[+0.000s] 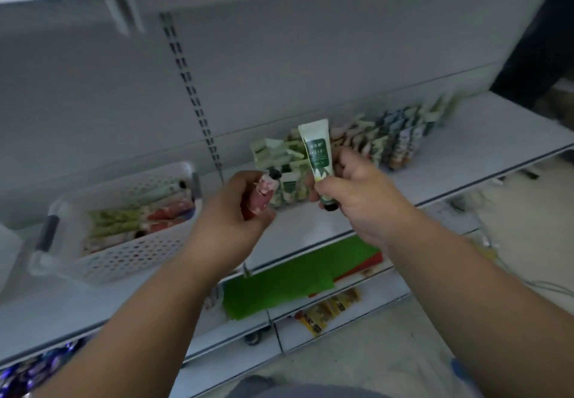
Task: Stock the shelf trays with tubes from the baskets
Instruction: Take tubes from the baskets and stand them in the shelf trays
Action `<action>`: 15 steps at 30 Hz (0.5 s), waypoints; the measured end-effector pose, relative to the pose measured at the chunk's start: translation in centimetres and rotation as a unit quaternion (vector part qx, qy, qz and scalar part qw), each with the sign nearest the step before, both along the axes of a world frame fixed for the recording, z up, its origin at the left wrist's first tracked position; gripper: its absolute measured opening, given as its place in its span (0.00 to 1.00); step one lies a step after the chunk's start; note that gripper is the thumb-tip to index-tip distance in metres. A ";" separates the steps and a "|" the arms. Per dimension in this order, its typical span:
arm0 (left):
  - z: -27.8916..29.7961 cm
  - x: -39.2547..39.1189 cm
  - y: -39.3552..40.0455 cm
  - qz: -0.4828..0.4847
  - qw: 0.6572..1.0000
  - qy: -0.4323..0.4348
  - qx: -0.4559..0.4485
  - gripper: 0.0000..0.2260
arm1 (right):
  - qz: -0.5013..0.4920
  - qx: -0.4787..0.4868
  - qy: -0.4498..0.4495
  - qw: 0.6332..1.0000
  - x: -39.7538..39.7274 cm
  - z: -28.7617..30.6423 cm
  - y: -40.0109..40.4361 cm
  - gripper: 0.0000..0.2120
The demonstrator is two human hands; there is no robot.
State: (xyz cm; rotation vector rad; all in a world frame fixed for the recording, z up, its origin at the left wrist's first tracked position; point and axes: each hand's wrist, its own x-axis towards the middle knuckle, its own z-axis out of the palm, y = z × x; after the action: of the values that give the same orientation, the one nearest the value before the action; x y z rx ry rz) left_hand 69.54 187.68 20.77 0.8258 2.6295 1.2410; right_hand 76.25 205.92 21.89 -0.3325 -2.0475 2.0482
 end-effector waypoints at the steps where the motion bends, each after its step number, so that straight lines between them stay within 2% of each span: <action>1: -0.1 0.4 1.4 -0.008 1.000 -0.013 0.014 0.18 | -0.011 0.003 -0.001 1.000 0.4 -0.1 1.1 0.14; 5: -1.1 0.7 7.9 -0.058 0.996 -0.050 0.035 0.13 | -0.055 0.025 -0.001 0.998 1.8 -0.4 6.2 0.14; 8: -1.8 0.0 12.7 -0.118 0.989 -0.076 0.053 0.02 | -0.126 0.019 -0.004 0.992 3.0 -0.8 10.0 0.11; 10: -2.4 0.1 15.8 -0.150 0.981 -0.102 0.075 0.04 | -0.156 0.028 -0.019 0.987 4.2 -1.3 12.5 0.06; 15: -3.7 1.0 21.6 -0.196 0.970 -0.122 0.080 0.07 | -0.224 0.074 -0.027 0.971 5.9 -1.5 19.2 0.03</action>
State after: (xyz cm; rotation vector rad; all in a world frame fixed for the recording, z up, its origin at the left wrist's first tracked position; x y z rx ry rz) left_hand 70.56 209.29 17.11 1.0771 2.0680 1.3489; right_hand 82.17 225.15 20.40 -0.7517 -1.9196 1.6249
